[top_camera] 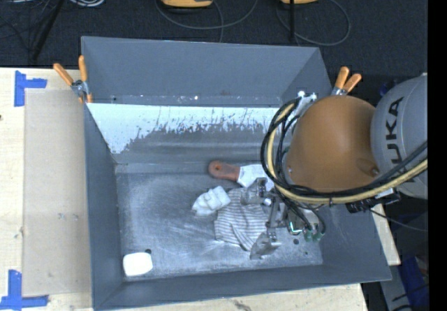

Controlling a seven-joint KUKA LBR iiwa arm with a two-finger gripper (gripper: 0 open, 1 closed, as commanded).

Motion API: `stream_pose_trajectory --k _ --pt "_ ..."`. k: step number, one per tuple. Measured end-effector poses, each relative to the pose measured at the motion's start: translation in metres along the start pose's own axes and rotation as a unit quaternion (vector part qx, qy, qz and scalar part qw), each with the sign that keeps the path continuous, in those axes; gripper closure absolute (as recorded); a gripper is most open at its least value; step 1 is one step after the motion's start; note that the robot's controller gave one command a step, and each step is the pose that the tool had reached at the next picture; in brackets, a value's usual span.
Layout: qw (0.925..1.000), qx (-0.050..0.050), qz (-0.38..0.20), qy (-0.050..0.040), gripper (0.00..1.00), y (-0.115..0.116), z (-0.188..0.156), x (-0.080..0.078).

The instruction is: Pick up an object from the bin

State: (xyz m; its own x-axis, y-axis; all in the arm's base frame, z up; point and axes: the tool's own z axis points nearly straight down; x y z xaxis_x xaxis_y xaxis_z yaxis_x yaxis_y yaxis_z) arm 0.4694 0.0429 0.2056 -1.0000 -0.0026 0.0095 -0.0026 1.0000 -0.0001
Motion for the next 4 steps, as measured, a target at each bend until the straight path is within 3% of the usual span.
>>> stream_pose_trajectory --k 1,2,4 --pt "1.0000 0.000 0.001 -0.0036 0.00 0.000 -0.003 -0.002" --pt "0.9991 -0.001 -0.042 -0.0077 1.00 -0.025 0.127 -0.056" --pt "0.9974 -0.001 -0.071 -0.0025 1.00 -0.029 0.111 -0.059"
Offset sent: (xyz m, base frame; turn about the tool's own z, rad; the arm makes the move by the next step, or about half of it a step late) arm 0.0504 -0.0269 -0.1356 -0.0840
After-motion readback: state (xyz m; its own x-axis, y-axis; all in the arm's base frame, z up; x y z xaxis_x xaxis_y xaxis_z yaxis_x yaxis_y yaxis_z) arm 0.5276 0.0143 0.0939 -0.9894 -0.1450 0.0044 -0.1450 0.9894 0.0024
